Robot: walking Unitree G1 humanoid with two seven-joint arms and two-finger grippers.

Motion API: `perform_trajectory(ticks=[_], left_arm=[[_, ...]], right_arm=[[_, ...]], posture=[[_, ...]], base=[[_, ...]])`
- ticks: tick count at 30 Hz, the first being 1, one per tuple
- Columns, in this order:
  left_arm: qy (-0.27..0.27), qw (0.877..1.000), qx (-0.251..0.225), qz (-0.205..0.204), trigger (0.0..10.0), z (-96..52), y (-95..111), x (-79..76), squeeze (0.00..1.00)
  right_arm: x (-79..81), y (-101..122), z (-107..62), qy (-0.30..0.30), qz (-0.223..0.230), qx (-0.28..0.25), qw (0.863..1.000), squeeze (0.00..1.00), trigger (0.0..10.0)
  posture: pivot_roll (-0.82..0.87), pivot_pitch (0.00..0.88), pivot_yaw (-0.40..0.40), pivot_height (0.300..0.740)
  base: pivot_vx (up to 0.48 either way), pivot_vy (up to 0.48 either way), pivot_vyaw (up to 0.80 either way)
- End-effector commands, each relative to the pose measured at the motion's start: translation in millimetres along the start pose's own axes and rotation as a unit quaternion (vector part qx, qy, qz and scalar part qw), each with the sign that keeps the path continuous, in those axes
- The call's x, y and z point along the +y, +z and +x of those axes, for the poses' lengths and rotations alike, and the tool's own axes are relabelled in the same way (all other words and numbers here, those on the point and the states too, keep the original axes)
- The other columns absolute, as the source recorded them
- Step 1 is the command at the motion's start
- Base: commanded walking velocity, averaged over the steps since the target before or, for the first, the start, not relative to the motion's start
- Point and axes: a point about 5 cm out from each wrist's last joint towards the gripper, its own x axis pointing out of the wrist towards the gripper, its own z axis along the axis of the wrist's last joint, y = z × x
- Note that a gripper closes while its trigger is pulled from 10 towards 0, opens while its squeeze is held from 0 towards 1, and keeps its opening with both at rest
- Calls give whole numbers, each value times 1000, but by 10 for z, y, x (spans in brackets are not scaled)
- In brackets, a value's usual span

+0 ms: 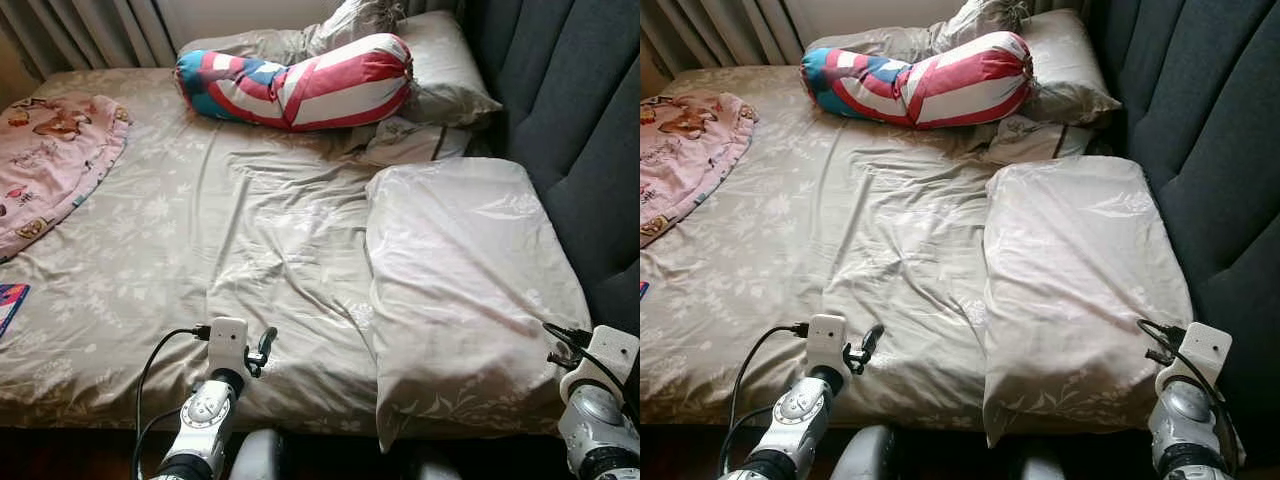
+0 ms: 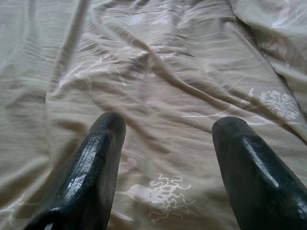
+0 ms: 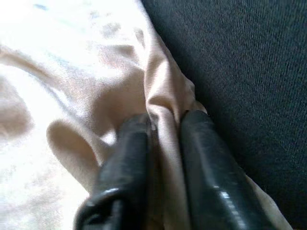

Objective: Clean up the room

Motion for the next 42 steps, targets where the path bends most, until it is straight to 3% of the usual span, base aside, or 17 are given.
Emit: perform_trajectory(ticks=[1,4,7,9,10,11,14,20,25,30,35,38,39,42], left_arm=[[5,1000,13,3,10000,-23,-48,31,0],[5,1000,12,3,10000,-24,-48,32,0],[5,1000,12,2,10000,-23,-46,31,0],[5,1000,12,2,10000,-23,-46,31,0],[5,1000,12,1,10000,-23,-47,30,0],[5,1000,12,1,10000,-23,-47,30,0],[6,1000,12,1,10000,-21,-45,28,0],[9,1000,14,0,10000,-28,-55,45,0],[29,998,41,-25,10000,-66,-146,103,0],[37,996,65,-37,10000,-99,-217,161,0],[69,989,109,-75,10000,-165,-357,221,0],[113,972,140,-154,10000,-225,-470,276,0],[117,968,151,-162,10000,-247,-506,281,0],[114,965,195,-133,10000,-349,-644,284,0]], right_arm=[[42,26,-8,3,4,-17,1000,1000,10000],[97,132,-15,24,12,-60,998,1000,10000],[257,332,-67,71,13,-143,987,1000,10000],[307,366,-81,86,29,-154,984,1000,10000],[391,389,-104,106,32,-163,980,133,10000],[417,391,-111,112,32,-165,979,0,10000],[560,326,-141,143,25,-149,978,0,10000],[659,189,-176,158,23,-123,980,0,10000],[766,-95,-256,186,10,-72,980,0,10000],[860,-153,-305,210,10,-65,976,0,10000],[864,-327,-339,213,-14,-26,977,0,10000],[837,-428,-357,210,-14,-4,978,0,10000],[830,-460,-364,209,-19,2,978,0,10000],[794,-616,-403,206,-33,35,977,0,10000]], posture=[[-49,82,39,632],[-48,81,39,632],[-50,82,40,632],[-50,82,40,632],[-52,80,40,632],[-52,80,40,632],[-48,80,36,637],[-45,81,35,666],[-47,76,32,706],[-49,68,32,736],[-41,45,25,740],[-32,32,19,740],[-30,23,18,740],[-35,8,17,740]], base=[[0,0,0],[0,0,0],[0,0,0],[0,0,0],[0,0,0],[0,0,0],[0,0,0],[0,0,0],[0,0,0],[0,0,0],[0,0,0],[0,0,0],[0,0,0],[0,0,0]])
